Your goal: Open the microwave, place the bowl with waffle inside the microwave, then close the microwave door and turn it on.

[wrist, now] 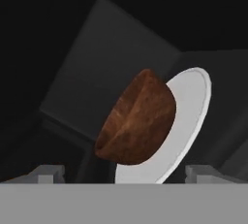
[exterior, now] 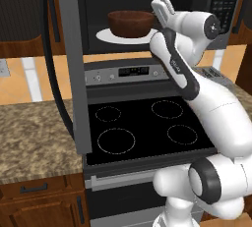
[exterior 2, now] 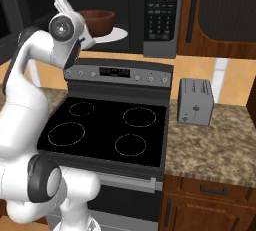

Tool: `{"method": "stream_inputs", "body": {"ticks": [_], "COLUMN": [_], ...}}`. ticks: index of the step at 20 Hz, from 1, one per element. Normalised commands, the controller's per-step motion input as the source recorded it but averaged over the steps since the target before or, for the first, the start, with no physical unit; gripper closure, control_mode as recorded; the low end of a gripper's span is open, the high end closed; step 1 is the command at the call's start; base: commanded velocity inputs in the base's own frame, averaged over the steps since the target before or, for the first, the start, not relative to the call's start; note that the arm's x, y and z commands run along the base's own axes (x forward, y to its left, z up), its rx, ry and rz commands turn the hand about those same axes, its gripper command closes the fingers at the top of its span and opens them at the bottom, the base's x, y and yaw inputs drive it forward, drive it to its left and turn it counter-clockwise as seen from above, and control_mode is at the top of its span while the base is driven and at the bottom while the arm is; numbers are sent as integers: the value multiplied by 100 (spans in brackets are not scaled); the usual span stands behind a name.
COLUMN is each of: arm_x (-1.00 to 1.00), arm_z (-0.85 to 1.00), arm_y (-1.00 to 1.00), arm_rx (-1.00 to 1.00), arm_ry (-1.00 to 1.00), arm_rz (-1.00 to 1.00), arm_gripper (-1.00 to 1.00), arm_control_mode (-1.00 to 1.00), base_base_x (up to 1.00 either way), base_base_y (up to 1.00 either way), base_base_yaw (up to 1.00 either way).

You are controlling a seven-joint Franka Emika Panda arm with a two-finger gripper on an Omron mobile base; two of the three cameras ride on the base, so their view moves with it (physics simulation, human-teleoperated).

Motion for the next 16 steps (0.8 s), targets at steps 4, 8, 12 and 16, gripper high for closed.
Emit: {"method": "stream_inputs", "body": {"ticks": [4, 8, 12, 16], "arm_x": [-97, -92, -81, -73], "arm_z": [11, 3, 0, 0], "arm_y": [-14, -6, -17, -10], "arm_rx": [-3, -12, -20, -26], "arm_ry": [0, -1, -3, 0], "arm_rz": [1, 1, 5, 7], "arm_gripper": [-100, -100, -100, -100], "arm_control_mode": [-100, -100, -100, -100], "base_base_x": [0, 0, 0, 0], "base_base_y": [0, 0, 0, 0], "base_base_yaw": [0, 0, 0, 0]}}
